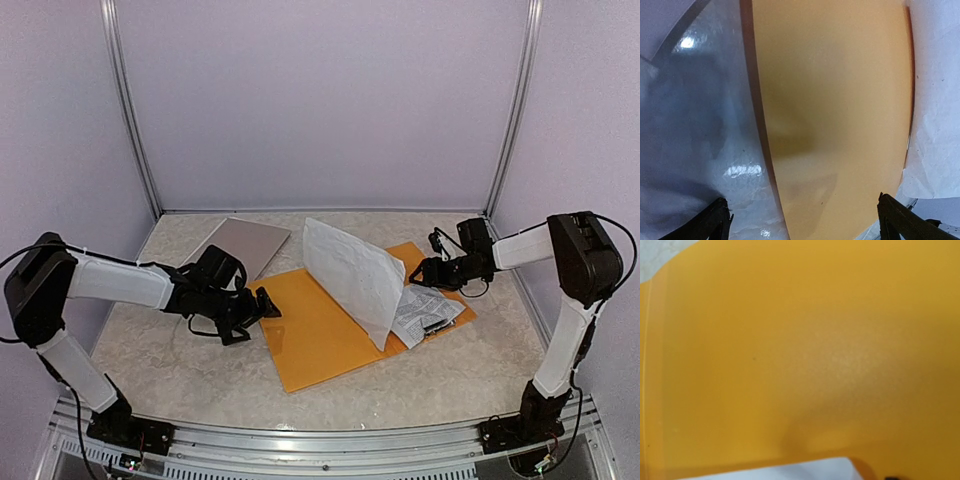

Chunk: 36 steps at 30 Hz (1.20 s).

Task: Put the files into the folder
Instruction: Close the folder with files at the center of the board.

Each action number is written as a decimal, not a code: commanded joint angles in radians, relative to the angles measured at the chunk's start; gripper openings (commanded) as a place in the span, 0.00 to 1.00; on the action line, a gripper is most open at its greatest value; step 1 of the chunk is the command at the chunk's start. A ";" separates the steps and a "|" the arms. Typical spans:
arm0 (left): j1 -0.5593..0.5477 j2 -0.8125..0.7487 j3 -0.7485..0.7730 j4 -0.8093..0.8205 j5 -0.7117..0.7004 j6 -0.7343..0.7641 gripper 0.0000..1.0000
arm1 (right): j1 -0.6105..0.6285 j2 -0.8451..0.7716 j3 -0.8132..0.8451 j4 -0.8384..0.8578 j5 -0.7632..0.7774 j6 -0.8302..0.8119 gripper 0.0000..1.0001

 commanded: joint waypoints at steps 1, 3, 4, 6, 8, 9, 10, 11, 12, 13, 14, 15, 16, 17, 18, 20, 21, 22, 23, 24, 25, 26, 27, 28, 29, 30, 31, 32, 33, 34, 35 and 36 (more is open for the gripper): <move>0.023 0.095 -0.018 0.146 0.026 -0.008 0.99 | 0.010 0.055 -0.019 -0.140 0.056 0.004 0.71; 0.027 0.132 -0.030 0.246 0.064 -0.024 0.99 | 0.010 0.055 -0.017 -0.142 0.054 0.004 0.71; 0.028 0.151 -0.037 0.296 0.080 -0.036 0.99 | 0.010 0.055 -0.017 -0.140 0.054 0.006 0.71; 0.029 0.189 -0.050 0.399 0.114 -0.062 0.98 | 0.012 0.057 -0.019 -0.137 0.050 0.008 0.71; 0.028 0.217 -0.060 0.499 0.155 -0.098 0.97 | 0.013 0.059 -0.021 -0.136 0.048 0.010 0.71; 0.027 0.229 -0.070 0.545 0.170 -0.117 0.96 | 0.013 0.060 -0.020 -0.136 0.048 0.010 0.71; 0.024 0.230 -0.075 0.582 0.178 -0.129 0.96 | 0.014 0.059 -0.020 -0.135 0.047 0.010 0.71; 0.019 0.227 -0.075 0.595 0.178 -0.134 0.95 | 0.015 0.058 -0.022 -0.135 0.047 0.010 0.71; 0.011 0.219 -0.070 0.597 0.173 -0.133 0.95 | 0.015 0.059 -0.021 -0.136 0.048 0.010 0.71; 0.005 0.199 -0.064 0.591 0.167 -0.129 0.95 | 0.015 0.059 -0.022 -0.137 0.049 0.010 0.71; -0.002 0.184 -0.056 0.579 0.162 -0.124 0.95 | 0.016 0.058 -0.022 -0.137 0.048 0.010 0.71; -0.008 0.162 -0.042 0.565 0.157 -0.116 0.95 | 0.016 0.058 -0.023 -0.137 0.049 0.010 0.71; -0.013 0.145 -0.028 0.545 0.153 -0.106 0.95 | 0.016 0.056 -0.023 -0.138 0.049 0.010 0.71; -0.019 0.119 -0.008 0.525 0.149 -0.094 0.95 | 0.016 0.055 -0.025 -0.138 0.049 0.010 0.71; -0.025 0.098 0.016 0.499 0.145 -0.080 0.96 | 0.016 0.054 -0.027 -0.137 0.050 0.010 0.71; -0.038 0.059 0.069 0.451 0.134 -0.044 0.96 | 0.016 0.053 -0.031 -0.135 0.049 0.011 0.71; -0.045 0.048 0.096 0.426 0.128 -0.023 0.97 | 0.016 0.056 -0.033 -0.133 0.047 0.011 0.71; -0.053 0.036 0.130 0.390 0.124 0.004 0.97 | 0.017 0.055 -0.035 -0.131 0.044 0.013 0.71; -0.057 0.030 0.165 0.361 0.119 0.025 0.97 | 0.017 0.055 -0.036 -0.128 0.043 0.013 0.71; -0.061 0.027 0.202 0.330 0.116 0.047 0.97 | 0.017 0.056 -0.036 -0.127 0.042 0.014 0.71; -0.064 0.032 0.241 0.302 0.115 0.064 0.98 | 0.017 0.057 -0.036 -0.126 0.041 0.013 0.71; -0.065 0.042 0.274 0.282 0.121 0.078 0.98 | 0.019 0.056 -0.034 -0.125 0.039 0.014 0.71; -0.065 0.064 0.307 0.272 0.131 0.084 0.98 | 0.019 0.057 -0.034 -0.124 0.039 0.013 0.71; -0.066 0.080 0.334 0.270 0.141 0.086 0.98 | 0.019 0.056 -0.035 -0.124 0.038 0.014 0.71; -0.066 0.102 0.358 0.272 0.155 0.087 0.98 | 0.019 0.057 -0.034 -0.123 0.037 0.014 0.71; -0.069 0.120 0.384 0.274 0.171 0.087 0.98 | 0.019 0.056 -0.034 -0.122 0.037 0.014 0.71; -0.071 0.149 0.412 0.270 0.180 0.090 0.98 | 0.019 0.055 -0.035 -0.121 0.037 0.013 0.71; -0.075 0.174 0.446 0.266 0.189 0.093 0.98 | 0.019 0.055 -0.036 -0.121 0.037 0.014 0.71; -0.078 0.192 0.479 0.264 0.201 0.095 0.98 | 0.019 0.055 -0.036 -0.119 0.037 0.014 0.71; -0.082 0.224 0.514 0.259 0.210 0.101 0.98 | 0.019 0.054 -0.037 -0.118 0.037 0.014 0.71; -0.086 0.244 0.569 0.250 0.220 0.107 0.98 | 0.019 0.055 -0.039 -0.117 0.037 0.015 0.71; -0.088 0.275 0.611 0.241 0.236 0.109 0.98 | 0.019 0.055 -0.040 -0.115 0.035 0.015 0.71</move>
